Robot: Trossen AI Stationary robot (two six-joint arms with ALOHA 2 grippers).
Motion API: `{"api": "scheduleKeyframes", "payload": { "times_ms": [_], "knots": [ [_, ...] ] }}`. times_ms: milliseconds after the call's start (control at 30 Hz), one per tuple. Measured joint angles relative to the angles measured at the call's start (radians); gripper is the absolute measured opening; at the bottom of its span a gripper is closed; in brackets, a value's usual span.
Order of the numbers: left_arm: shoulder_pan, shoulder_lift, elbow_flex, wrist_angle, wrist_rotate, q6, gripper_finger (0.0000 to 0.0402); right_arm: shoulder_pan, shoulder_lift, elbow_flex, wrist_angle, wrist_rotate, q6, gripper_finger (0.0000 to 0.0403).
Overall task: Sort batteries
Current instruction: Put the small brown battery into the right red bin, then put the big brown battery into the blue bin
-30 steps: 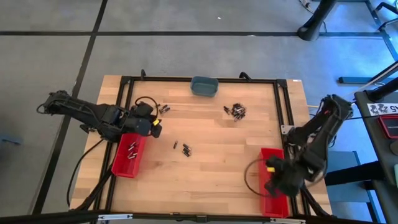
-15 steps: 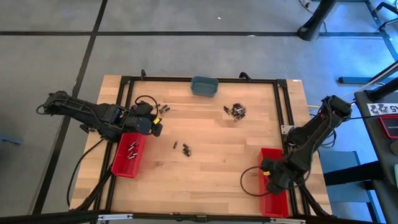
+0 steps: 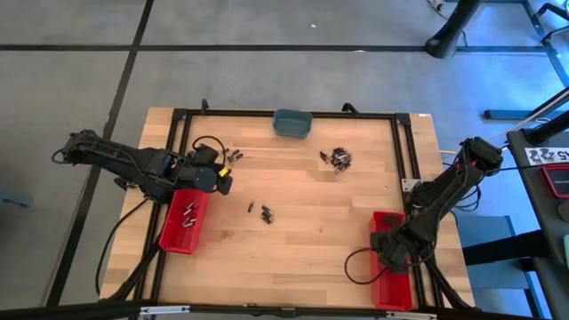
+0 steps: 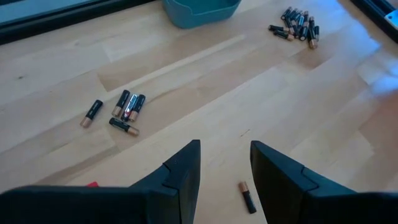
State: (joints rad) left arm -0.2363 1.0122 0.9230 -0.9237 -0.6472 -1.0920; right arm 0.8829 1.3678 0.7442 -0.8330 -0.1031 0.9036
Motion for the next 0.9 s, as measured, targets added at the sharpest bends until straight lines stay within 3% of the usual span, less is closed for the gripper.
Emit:
{"api": "scheduleKeyframes", "payload": {
  "times_ms": [200, 367, 500, 633, 767, 900],
  "knots": [
    [0.0, 0.0, 0.0, 0.0, 0.0, 0.0, 0.0129, 0.0, 0.0, -0.001, -0.004, 0.032, -0.001, 0.0072],
    [0.0, 0.0, 0.0, 0.0, 0.0, 0.0, 0.0129, 0.0, -0.003, 0.046, -0.051, -0.022, 0.002, 0.013],
    [0.0, 0.0, 0.0, 0.0, 0.012, 0.013, 0.0129, 0.0, -0.006, 0.187, -0.233, -0.052, 0.019, 0.016],
    [0.0, 0.0, 0.0, 0.0, 0.025, 0.034, 0.0129, 0.0, -0.006, 0.392, -0.473, -0.043, 0.077, 0.0163],
    [0.0, 0.0, 0.0, 0.0, 0.026, 0.035, 0.0129, -0.009, -0.008, 0.6, -0.572, 0.116, 0.086, 0.0157],
    [0.0, 0.0, 0.0, 0.0, 0.026, 0.035, 0.0129, -0.067, -0.008, 0.719, -0.558, 0.482, 0.088, 0.0154]
  ]
}}
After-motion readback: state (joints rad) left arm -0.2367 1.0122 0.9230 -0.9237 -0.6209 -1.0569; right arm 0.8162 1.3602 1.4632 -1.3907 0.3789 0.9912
